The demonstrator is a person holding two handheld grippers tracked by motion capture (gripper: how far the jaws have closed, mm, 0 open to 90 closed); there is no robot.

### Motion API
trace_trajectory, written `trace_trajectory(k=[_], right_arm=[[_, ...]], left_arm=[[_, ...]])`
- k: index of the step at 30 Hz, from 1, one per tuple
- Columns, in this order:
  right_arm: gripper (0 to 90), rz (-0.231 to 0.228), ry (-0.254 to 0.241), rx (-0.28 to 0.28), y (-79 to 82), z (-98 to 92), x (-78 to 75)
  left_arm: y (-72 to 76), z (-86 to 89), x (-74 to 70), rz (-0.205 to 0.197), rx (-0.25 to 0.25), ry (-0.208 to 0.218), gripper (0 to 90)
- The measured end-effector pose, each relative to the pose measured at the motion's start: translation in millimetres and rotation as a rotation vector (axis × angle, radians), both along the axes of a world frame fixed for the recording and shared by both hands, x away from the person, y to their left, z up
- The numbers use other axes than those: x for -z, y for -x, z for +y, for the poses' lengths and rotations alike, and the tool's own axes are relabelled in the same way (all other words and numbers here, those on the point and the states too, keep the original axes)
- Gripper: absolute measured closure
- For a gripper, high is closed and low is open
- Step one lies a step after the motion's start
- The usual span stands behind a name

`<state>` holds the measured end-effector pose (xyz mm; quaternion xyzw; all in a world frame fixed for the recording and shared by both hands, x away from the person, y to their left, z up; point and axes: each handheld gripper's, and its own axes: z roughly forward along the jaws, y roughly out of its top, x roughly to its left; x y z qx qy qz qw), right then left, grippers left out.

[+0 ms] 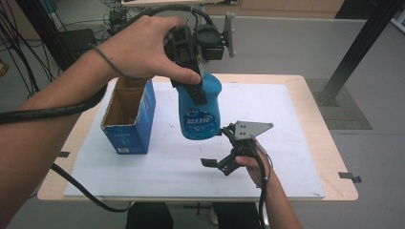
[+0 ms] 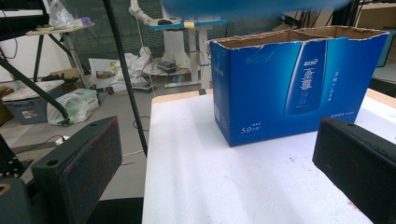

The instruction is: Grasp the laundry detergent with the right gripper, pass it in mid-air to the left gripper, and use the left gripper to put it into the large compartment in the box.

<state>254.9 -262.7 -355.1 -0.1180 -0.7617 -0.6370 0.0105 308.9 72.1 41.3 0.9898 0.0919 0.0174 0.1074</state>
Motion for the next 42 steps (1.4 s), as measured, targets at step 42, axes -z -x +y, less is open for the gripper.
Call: trace_trajectory(k=[42], right_arm=[[2.8,-0.017,-0.009,0.022,1.7,-3.2,-3.2]], left_arm=[[-76.9,82.0,-18.6,-0.003,-0.878,-0.032,38.0]])
